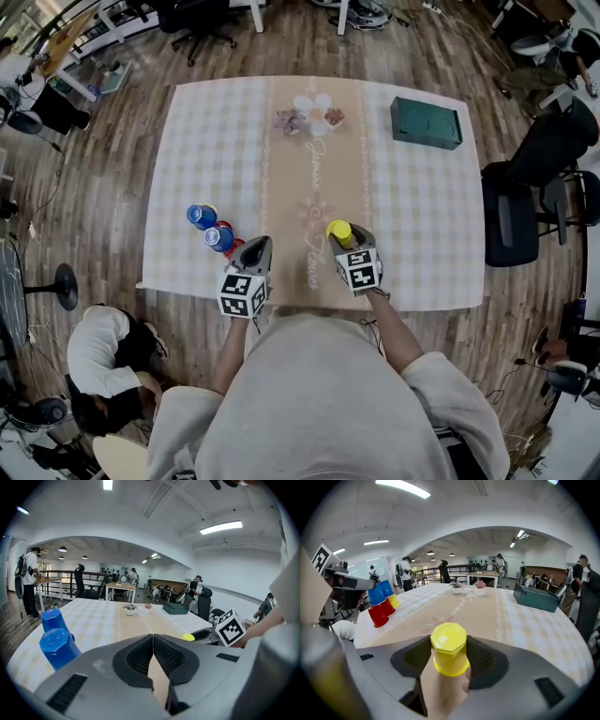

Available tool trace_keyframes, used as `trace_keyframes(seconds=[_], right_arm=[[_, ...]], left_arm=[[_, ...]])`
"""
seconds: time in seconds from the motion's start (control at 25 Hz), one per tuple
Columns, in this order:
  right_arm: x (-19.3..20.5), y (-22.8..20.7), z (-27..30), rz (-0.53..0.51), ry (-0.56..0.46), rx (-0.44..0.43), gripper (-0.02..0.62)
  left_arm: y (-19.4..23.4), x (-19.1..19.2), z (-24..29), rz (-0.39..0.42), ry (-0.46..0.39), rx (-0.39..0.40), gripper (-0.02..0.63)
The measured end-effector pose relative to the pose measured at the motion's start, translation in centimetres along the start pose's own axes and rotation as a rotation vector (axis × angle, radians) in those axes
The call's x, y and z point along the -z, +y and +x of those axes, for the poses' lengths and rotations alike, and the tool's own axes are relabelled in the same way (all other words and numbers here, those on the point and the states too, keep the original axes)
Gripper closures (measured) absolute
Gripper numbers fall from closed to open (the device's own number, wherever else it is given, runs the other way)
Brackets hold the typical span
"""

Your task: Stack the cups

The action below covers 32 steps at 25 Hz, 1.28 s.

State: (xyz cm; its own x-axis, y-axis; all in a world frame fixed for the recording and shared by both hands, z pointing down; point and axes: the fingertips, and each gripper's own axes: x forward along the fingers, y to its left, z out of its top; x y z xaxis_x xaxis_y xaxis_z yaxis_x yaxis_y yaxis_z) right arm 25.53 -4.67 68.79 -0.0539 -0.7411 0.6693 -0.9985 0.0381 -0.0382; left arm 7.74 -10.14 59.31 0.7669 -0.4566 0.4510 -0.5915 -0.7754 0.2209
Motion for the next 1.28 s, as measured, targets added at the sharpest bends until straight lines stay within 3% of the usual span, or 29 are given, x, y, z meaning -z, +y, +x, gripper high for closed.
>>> trace_keyframes(seconds=[0.88,1.28], right_arm=[[-11.4,1.8,-4.5,-0.072,-0.215,-0.01,0.361],[-14.9,5.3,-4.4,-0.124,-0.264,-0.084,0.361]], left_arm=[[1.2,-1.1,-0.8,-0.015,-0.052,-0.027,0.591],[2.6,-1.7,-2.8,-0.03,-0.09,-0.079,0.592]])
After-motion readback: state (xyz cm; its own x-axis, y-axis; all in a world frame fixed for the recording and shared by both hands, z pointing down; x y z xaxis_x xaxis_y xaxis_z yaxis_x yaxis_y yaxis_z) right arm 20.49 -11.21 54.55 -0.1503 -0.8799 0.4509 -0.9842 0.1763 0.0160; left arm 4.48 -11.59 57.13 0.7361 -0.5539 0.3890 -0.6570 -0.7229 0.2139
